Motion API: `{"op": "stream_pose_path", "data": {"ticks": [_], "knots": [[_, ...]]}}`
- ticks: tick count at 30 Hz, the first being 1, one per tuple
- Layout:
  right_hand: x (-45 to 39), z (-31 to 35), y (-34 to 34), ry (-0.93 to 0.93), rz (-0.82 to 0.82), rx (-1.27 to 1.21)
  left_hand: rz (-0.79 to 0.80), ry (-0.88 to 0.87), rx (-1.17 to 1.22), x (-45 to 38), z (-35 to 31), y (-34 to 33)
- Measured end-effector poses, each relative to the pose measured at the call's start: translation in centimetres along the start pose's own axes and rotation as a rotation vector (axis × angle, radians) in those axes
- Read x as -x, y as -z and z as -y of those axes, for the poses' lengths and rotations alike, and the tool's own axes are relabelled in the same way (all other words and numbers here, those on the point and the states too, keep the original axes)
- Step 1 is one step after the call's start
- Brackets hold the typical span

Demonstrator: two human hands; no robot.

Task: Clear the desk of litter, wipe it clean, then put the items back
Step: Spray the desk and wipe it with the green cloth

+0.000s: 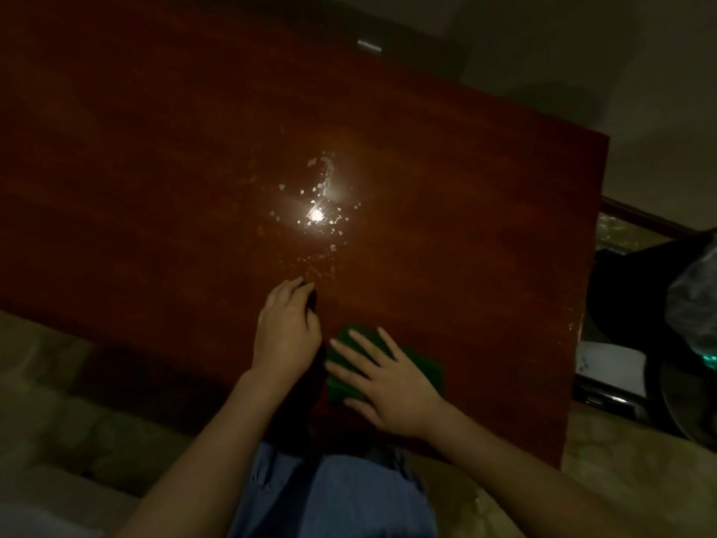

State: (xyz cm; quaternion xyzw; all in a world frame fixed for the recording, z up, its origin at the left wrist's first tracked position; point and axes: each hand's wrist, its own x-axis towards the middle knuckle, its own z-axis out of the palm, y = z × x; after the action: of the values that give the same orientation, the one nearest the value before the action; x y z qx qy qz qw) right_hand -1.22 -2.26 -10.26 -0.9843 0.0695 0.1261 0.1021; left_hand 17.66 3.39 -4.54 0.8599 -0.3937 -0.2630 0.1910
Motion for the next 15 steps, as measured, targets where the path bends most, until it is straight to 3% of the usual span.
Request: {"op": "stream_pose_path", "data": {"ticks": [2,4,9,11,15], "knots": [[4.0,-0.4,-1.4,-0.008,0.01,0.021,0.005,-0.02,0.005,0.8,0.4,0.0],[6.2,-2.2,-1.2,-0.128,-0.025,-0.008,0.002,-0.022,0.007,1.6,1.1,0.3],[2.7,-8.6,2.0,-0.837,-0.158,-0.159,-0.008,0.017,-0.001,3.6,3.8,1.5],[-1.4,-10.6,3.7,-1.026,-0.213,-0.175,-0.015,0.034,-0.005,4.2,4.8,1.8],[-9.0,-12.3,6.1,-1.011,-0.215,-0.201,-0.042,0.072,0.001,5.1,6.3,2.3]]}}
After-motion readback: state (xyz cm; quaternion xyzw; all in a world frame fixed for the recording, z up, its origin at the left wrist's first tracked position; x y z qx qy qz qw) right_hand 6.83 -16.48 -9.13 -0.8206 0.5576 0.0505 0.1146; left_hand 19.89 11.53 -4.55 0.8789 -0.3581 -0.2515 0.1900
